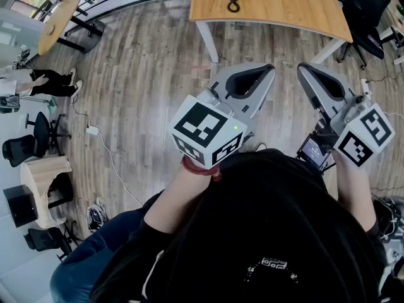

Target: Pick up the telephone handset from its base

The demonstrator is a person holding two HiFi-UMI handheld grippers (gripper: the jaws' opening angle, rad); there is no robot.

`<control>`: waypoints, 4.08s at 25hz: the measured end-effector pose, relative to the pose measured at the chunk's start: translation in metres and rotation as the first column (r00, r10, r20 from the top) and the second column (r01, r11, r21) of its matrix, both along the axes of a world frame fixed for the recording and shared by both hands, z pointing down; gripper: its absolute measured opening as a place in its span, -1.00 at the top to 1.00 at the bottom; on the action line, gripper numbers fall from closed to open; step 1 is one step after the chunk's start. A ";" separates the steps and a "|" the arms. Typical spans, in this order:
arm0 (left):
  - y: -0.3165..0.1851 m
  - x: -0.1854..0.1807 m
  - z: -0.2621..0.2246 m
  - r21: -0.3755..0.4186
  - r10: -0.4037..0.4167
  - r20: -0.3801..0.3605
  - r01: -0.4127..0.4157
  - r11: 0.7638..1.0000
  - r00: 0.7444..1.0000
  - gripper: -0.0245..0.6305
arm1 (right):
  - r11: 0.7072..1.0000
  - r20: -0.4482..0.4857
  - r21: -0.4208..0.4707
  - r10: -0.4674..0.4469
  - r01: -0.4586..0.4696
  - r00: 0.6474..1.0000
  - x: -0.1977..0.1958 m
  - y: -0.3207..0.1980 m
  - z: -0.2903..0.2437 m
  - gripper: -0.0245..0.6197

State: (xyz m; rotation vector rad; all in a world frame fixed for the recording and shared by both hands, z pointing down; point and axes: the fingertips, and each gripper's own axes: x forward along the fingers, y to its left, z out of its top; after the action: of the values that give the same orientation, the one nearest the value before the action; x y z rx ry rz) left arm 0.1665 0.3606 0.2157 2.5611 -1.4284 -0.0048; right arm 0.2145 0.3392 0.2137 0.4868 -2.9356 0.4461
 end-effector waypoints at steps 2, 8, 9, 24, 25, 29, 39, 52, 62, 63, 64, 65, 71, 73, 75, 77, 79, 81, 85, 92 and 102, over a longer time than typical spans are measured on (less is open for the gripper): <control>-0.002 0.000 0.002 0.001 -0.015 -0.005 0.015 1.000 1.000 0.91 | 1.000 -0.002 0.000 0.003 -0.003 1.000 0.003 0.000 0.002 0.87; -0.002 -0.009 -0.004 0.014 -0.041 -0.011 0.041 0.999 0.999 0.91 | 1.000 0.014 -0.007 -0.015 0.016 1.000 0.001 -0.002 0.001 0.87; -0.002 -0.008 -0.005 0.018 -0.041 -0.008 0.041 0.999 0.999 0.91 | 1.000 0.020 -0.014 -0.020 0.020 1.000 0.002 -0.003 0.000 0.87; -0.030 0.041 0.004 -0.017 0.013 0.010 -0.013 1.000 1.000 0.91 | 0.994 0.111 -0.113 0.020 -0.008 0.994 0.064 -0.037 0.012 0.87; -0.032 0.044 0.005 -0.019 0.016 0.014 -0.016 1.000 1.000 0.91 | 0.993 0.119 -0.117 0.024 -0.010 0.993 0.067 -0.040 0.013 0.87; -0.038 0.057 0.007 -0.021 0.030 0.025 -0.030 0.999 0.999 0.91 | 0.991 0.138 -0.129 0.057 -0.039 0.989 0.086 -0.051 0.021 0.87; -0.034 0.074 0.000 -0.019 0.003 0.022 -0.003 1.000 1.000 0.91 | 0.982 0.151 -0.123 0.159 -0.141 0.976 0.147 -0.072 0.023 0.87; -0.051 0.101 0.017 -0.018 0.141 -0.015 -0.142 0.990 0.990 0.91 | 0.975 0.183 -0.140 0.195 -0.171 0.963 0.167 -0.070 0.025 0.87; -0.092 0.111 0.019 -0.007 0.232 -0.055 -0.232 0.973 0.971 0.91 | 0.961 0.138 -0.143 0.256 -0.236 0.957 0.181 -0.092 0.026 0.87; -0.096 0.107 0.019 -0.007 0.230 -0.056 -0.231 0.973 0.972 0.91 | 0.960 0.141 -0.152 0.257 -0.236 0.956 0.177 -0.096 0.027 0.87; -0.100 0.102 0.018 -0.007 0.228 -0.056 -0.229 0.973 0.972 0.91 | 0.959 0.142 -0.157 0.257 -0.234 0.956 0.173 -0.099 0.027 0.87; -0.103 0.097 0.016 -0.007 0.227 -0.056 -0.228 0.974 0.972 0.91 | 0.960 0.141 -0.154 0.255 -0.233 0.957 0.167 -0.103 0.025 0.87; -0.138 0.043 0.017 -0.014 0.203 -0.063 -0.204 0.979 0.977 0.91 | 0.969 0.137 -0.132 0.225 -0.208 0.965 0.110 -0.144 0.019 0.87; -0.150 0.024 0.018 -0.019 0.192 -0.075 -0.194 0.981 0.979 0.91 | 0.972 0.132 -0.138 0.211 -0.193 0.969 0.089 -0.155 0.017 0.87; -0.162 0.009 0.022 -0.034 0.180 -0.091 -0.184 0.982 0.979 0.91 | 0.973 0.127 -0.145 0.199 -0.180 0.972 0.071 -0.164 0.017 0.87; -0.171 -0.001 0.027 -0.049 0.175 -0.104 -0.181 0.982 0.979 0.91 | 0.975 0.121 -0.143 0.189 -0.171 0.975 0.054 -0.173 0.015 0.87; -0.178 -0.010 0.030 -0.055 0.187 -0.110 -0.194 0.979 0.976 0.91 | 0.976 0.111 -0.136 0.184 -0.168 0.977 0.037 -0.182 0.013 0.87; -0.186 -0.024 0.031 -0.055 0.201 -0.112 -0.208 0.977 0.973 0.91 | 0.976 0.103 -0.140 0.185 -0.170 0.977 0.020 -0.189 0.014 0.87; -0.206 -0.061 0.034 -0.067 0.181 -0.130 -0.191 0.979 0.975 0.91 | 0.972 0.104 -0.163 0.188 -0.170 0.977 -0.016 -0.204 0.016 0.87; -0.222 -0.106 0.030 -0.044 0.217 -0.096 -0.222 0.974 0.971 0.91 | 0.974 0.099 -0.151 0.184 -0.168 0.978 -0.077 -0.220 0.008 0.87; -0.221 -0.152 0.053 -0.064 0.202 -0.152 -0.214 0.975 0.968 0.91 | 0.975 0.060 -0.197 0.115 -0.101 0.992 -0.139 -0.232 0.022 0.87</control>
State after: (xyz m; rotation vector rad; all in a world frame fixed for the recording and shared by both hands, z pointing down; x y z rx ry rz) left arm 0.0145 0.1394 0.2691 2.5732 -1.0820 -0.0972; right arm 0.0754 0.1076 0.2358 0.6183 -2.9009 0.7693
